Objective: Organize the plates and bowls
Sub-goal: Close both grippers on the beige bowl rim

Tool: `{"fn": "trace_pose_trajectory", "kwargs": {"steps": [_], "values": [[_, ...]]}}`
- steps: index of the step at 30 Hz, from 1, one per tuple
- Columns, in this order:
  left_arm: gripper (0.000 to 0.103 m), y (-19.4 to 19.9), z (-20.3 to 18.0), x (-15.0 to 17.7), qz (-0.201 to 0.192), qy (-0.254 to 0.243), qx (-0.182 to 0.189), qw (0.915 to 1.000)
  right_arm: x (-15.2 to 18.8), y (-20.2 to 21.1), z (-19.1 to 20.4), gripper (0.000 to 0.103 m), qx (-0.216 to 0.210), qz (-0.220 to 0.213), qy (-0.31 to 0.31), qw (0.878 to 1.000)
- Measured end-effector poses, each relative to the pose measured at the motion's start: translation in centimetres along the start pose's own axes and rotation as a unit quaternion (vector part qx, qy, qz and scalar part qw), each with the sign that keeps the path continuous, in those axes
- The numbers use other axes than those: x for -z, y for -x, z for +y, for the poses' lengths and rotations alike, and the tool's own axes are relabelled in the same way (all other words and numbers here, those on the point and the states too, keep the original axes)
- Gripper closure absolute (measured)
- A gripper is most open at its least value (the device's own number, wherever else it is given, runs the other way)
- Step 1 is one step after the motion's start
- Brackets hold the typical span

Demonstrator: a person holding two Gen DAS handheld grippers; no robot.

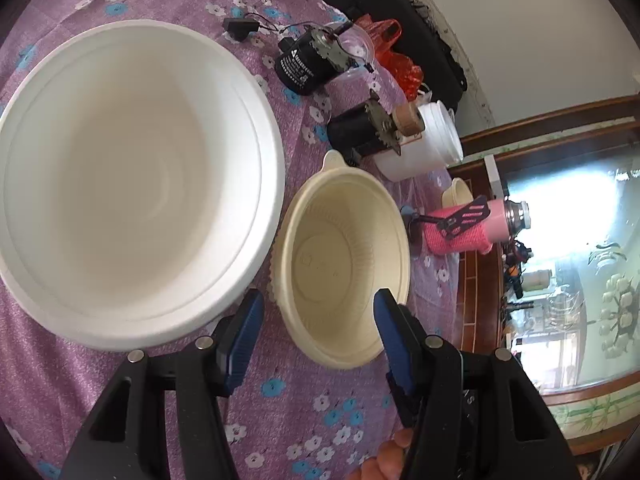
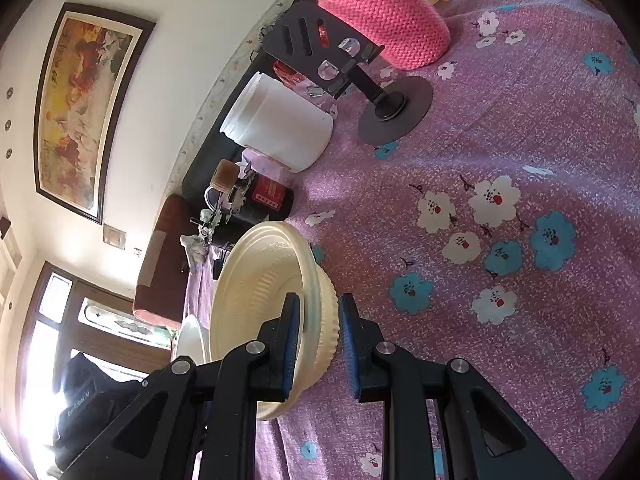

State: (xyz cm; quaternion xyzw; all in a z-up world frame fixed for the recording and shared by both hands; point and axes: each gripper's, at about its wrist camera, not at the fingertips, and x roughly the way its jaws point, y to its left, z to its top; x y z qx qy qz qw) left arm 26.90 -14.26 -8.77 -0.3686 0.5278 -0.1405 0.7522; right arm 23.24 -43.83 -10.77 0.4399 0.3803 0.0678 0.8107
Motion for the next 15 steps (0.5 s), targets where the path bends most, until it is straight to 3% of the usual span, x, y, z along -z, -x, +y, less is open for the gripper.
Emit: {"fn": "trace_pose_trajectory", "kwargs": {"steps": [5, 15], "values": [[0.049, -0.23, -0.13, 0.04, -0.007, -0.006, -0.001, 1.0000, -0.03, -0.03, 0.05, 0.081, 0.000, 0.000, 0.001, 1.000], [0.075, -1.00, 0.09, -0.22, -0.014, -0.018, -0.004, 0.9997, 0.10, -0.28, 0.05, 0.084, 0.003, 0.004, 0.003, 1.000]]}}
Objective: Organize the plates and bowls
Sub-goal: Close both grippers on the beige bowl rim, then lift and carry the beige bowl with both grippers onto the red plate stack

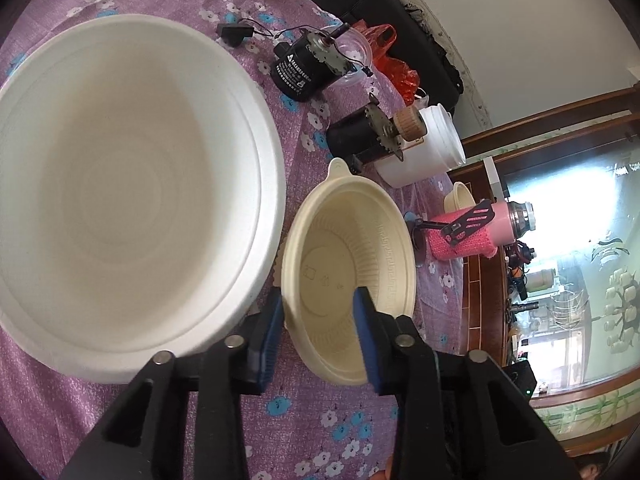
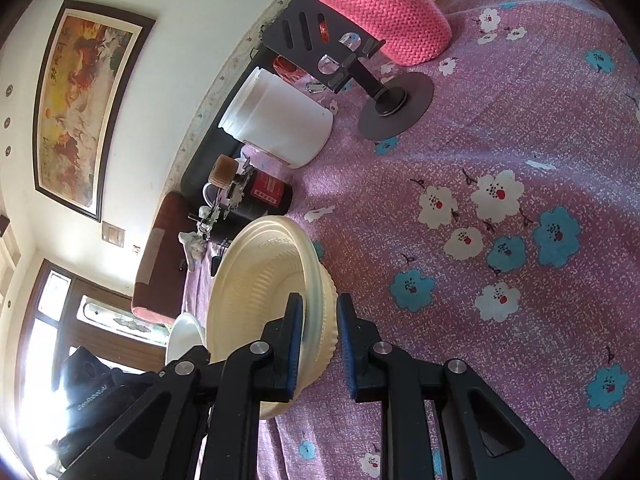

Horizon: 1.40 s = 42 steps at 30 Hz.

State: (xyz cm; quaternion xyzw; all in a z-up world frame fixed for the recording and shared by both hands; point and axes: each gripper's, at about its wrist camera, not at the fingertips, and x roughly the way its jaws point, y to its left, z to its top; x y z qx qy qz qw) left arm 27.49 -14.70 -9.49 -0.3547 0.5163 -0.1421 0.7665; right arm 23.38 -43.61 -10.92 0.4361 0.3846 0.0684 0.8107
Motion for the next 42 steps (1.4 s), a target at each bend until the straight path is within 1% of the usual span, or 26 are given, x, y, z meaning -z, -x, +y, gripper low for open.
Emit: {"fn": "trace_pose_trajectory", "kwargs": {"steps": [1, 5, 9, 25, 31, 37, 42], "values": [[0.077, 0.0, 0.0, 0.0, -0.001, -0.003, -0.002, 1.0000, 0.0, 0.0, 0.0, 0.084, 0.001, -0.001, 0.001, 1.000], [0.088, -0.1, -0.1, 0.2, -0.003, -0.011, -0.012, 0.9999, 0.0, 0.0, 0.1, 0.091, 0.002, 0.000, 0.003, 1.000], [0.094, -0.3, 0.0, 0.3, -0.002, -0.017, -0.023, 0.9996, 0.0, 0.0, 0.1, 0.091, 0.004, -0.001, 0.003, 1.000], [0.094, -0.3, -0.3, 0.7, 0.003, -0.032, -0.023, 0.9992, 0.1, 0.7, 0.0, 0.093, 0.015, -0.007, 0.000, 1.000], [0.094, 0.2, -0.8, 1.4, 0.001, -0.041, -0.023, 0.9989, 0.3, 1.3, 0.1, 0.093, 0.022, -0.006, -0.003, 1.000], [0.094, 1.9, -0.9, 2.8, -0.004, -0.045, -0.012, 0.9989, 0.9, 3.0, 0.4, 0.093, 0.023, 0.002, -0.008, 1.000], [0.094, 4.9, -0.2, 4.0, -0.013, -0.047, -0.013, 0.9987, 2.7, 4.8, 1.6, 0.093, 0.005, 0.005, -0.002, 1.000]]}}
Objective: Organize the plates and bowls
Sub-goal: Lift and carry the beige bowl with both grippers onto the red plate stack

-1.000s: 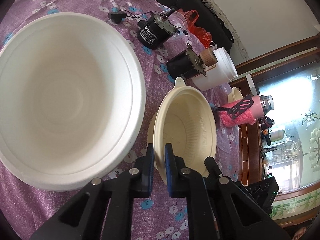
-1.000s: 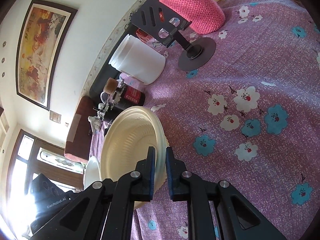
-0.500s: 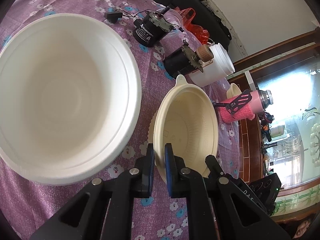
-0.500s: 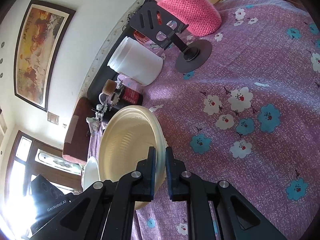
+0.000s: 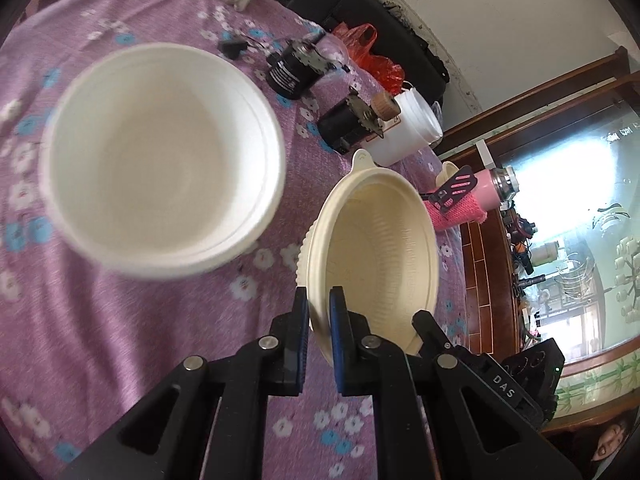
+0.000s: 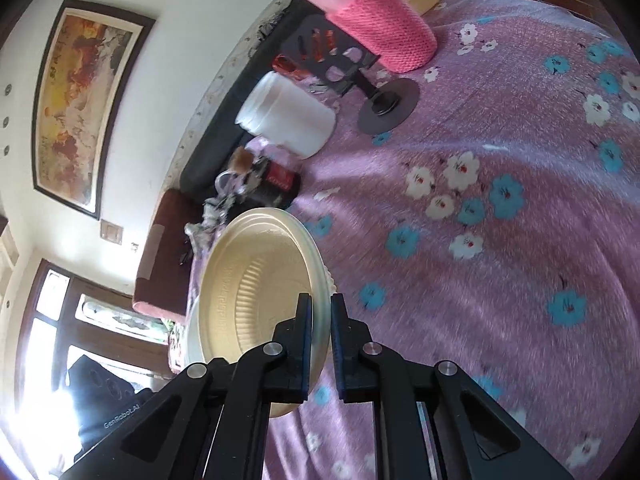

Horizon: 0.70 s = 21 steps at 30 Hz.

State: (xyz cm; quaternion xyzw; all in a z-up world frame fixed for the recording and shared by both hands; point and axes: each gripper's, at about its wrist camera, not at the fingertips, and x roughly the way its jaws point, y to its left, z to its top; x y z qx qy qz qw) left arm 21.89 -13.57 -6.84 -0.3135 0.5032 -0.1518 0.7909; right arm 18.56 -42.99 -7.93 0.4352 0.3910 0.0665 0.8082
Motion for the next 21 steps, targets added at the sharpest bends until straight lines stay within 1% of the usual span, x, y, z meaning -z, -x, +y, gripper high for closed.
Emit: {"fn": "trace_pose_trajectory", "kwargs": {"steps": [4, 12, 21], "values": [[0.094, 3.4, 0.8, 1.2, -0.015, -0.004, -0.003, 0.9999, 2.5, 1.5, 1.5, 0.093, -0.022, -0.001, 0.010, 1.000], [0.094, 12.2, 3.5, 3.9, -0.073, -0.015, -0.014, 0.9971, 7.9, 2.6, 5.5, 0.093, -0.058, 0.020, 0.036, 0.997], [0.094, 22.1, 8.5, 6.8, -0.140, -0.005, -0.028, 0.9898, 15.4, 2.2, 12.9, 0.093, -0.092, 0.057, 0.101, 0.989]]}}
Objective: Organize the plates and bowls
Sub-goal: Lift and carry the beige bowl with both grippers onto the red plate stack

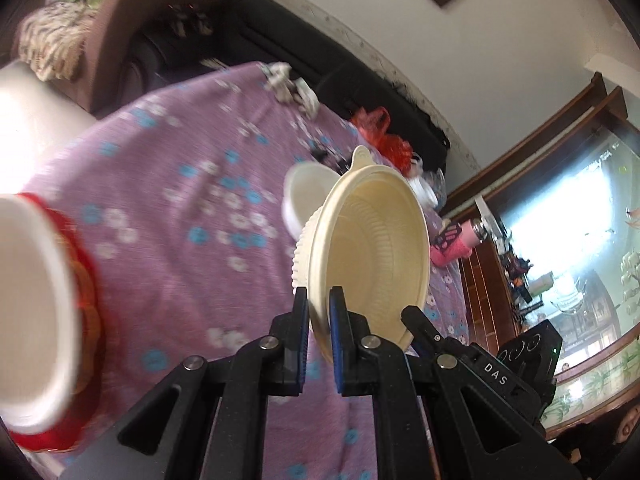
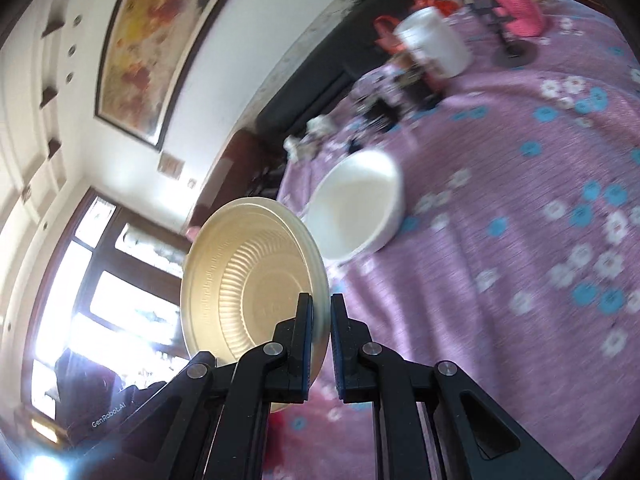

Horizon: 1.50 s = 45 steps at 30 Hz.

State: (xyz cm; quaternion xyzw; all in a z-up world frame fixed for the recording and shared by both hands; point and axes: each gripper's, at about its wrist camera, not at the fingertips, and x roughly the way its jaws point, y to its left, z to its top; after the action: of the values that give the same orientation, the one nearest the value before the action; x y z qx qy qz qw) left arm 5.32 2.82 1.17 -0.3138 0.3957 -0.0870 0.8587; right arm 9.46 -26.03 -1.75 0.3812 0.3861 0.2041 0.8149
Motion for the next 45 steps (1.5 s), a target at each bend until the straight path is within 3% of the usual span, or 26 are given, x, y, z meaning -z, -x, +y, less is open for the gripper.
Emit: {"fn": "trace_pose_trajectory", "kwargs": {"steps": [11, 19, 28, 36, 45], "values": [[0.094, 11.1, 8.1, 0.8, -0.074, 0.035, -0.030, 0.9962, 7.1, -4.6, 9.4, 0.092, -0.037, 0.066, 0.076, 0.994], [0.093, 16.0, 12.8, 2.4, -0.103, 0.053, -0.063, 0.9913, 12.6, -8.0, 13.4, 0.092, -0.043, 0.114, 0.119, 0.985], [0.093, 16.5, 16.6, 3.8, -0.081, 0.065, -0.091, 0.9904, 16.2, -10.1, 14.8, 0.091, -0.020, 0.134, 0.155, 0.979], [0.091, 15.1, 17.4, 3.8, -0.047, 0.053, -0.114, 0.9910, 17.1, -11.4, 15.1, 0.091, 0.011, 0.130, 0.185, 0.974], [0.090, 14.6, 17.8, 3.7, -0.038, 0.043, -0.121, 0.9910, 17.4, -11.9, 15.1, 0.091, 0.019, 0.132, 0.196, 0.971]]}}
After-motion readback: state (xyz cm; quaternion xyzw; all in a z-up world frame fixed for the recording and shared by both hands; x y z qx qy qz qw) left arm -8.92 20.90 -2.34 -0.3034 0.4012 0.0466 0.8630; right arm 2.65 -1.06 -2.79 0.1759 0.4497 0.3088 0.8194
